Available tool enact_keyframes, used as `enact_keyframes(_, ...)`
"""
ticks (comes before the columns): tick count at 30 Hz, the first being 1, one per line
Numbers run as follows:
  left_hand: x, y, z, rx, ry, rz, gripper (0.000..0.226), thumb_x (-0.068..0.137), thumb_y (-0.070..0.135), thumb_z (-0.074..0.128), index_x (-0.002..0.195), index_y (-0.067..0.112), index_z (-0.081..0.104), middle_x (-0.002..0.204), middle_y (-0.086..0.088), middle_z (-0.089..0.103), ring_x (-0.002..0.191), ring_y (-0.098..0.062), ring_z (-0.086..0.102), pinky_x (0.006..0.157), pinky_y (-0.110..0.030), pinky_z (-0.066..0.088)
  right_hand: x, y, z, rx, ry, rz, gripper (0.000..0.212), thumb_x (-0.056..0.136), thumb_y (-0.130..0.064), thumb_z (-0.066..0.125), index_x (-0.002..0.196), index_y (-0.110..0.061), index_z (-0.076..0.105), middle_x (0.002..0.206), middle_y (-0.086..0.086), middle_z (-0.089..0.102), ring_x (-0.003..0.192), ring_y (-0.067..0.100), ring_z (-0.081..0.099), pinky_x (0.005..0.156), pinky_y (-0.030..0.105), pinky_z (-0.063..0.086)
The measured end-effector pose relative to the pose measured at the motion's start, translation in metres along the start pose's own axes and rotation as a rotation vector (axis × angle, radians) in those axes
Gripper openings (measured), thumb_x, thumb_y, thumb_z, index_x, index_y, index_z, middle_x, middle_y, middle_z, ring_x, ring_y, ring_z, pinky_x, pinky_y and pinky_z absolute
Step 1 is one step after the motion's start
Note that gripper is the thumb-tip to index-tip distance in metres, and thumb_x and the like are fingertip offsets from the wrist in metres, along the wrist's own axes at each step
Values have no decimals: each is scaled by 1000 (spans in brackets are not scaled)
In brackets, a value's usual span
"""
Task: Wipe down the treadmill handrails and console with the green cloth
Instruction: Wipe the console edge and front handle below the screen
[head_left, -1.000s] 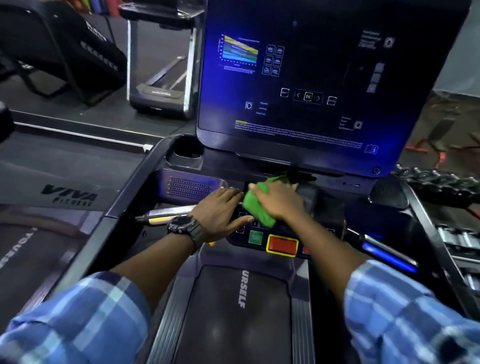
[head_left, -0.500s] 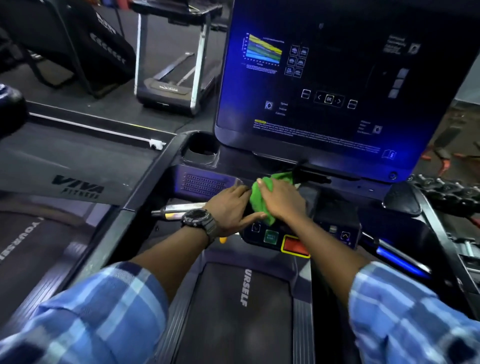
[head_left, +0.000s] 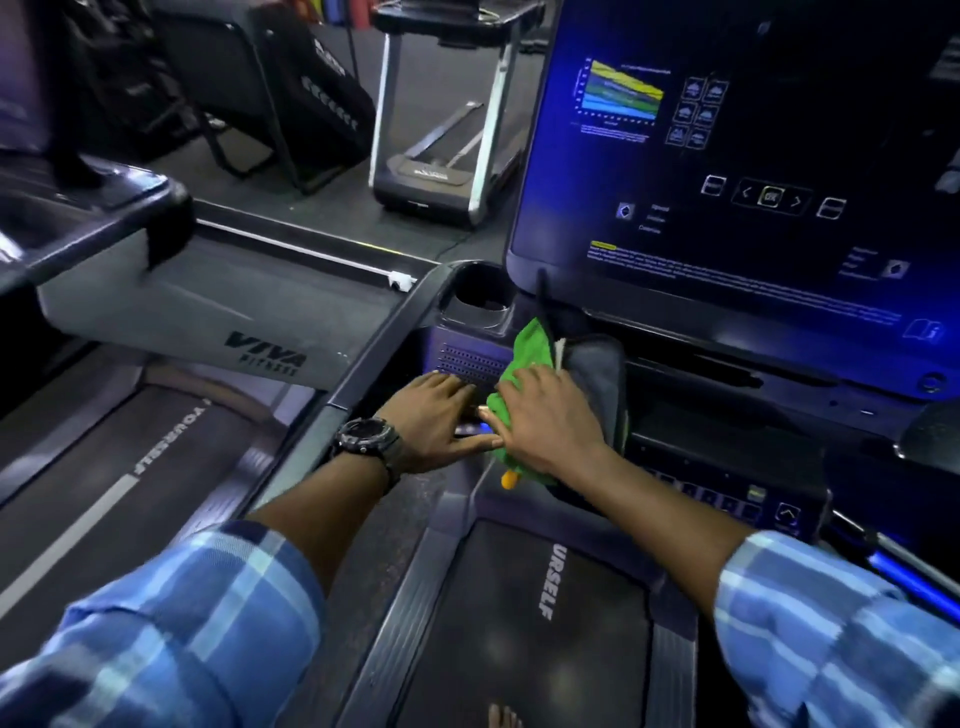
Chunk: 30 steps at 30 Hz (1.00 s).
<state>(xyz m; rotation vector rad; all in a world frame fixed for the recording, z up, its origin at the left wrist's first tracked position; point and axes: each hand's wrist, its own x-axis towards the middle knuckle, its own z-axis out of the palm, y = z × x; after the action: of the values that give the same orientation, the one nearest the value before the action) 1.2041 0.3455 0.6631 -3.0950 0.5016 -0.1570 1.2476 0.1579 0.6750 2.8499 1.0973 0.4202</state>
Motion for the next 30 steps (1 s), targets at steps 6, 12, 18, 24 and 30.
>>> enact_keyframes(6,-37,-42,-9,34,-9,-242,82,89,77,23,108,8,66,119,-14,63,115,-34,56,99,-43,47,31,-55,18,141,4,154,44,93,-51,37,86,-17,65,90,10,66,81,33,62,63,38,49)
enact_keyframes(12,-39,-58,-4,-47,49,-323,35,84,24,53,110,3,63,125,-18,58,110,-38,59,93,-41,48,49,-95,28,222,56,62,38,94,-45,36,102,-17,61,101,9,64,91,30,58,76,43,47)
enact_keyframes(18,-28,-88,-3,-118,95,-343,44,73,19,36,101,6,68,105,-13,66,99,-35,61,82,-43,54,18,-47,27,111,13,-311,91,68,-61,68,143,-19,39,141,5,49,124,28,48,101,41,43)
enact_keyframes(24,-26,-94,4,-143,203,-327,50,73,29,26,88,9,70,95,-8,67,93,-32,63,69,-41,56,44,-69,18,-1,-247,36,93,61,-60,72,139,-26,37,120,4,57,99,31,61,69,37,51)
enact_keyframes(30,-29,-89,1,-128,148,-294,34,77,24,41,90,6,67,99,-11,65,96,-33,60,75,-41,56,71,-127,35,-22,-206,-32,52,68,-53,68,107,-20,60,100,4,57,86,28,57,57,34,42)
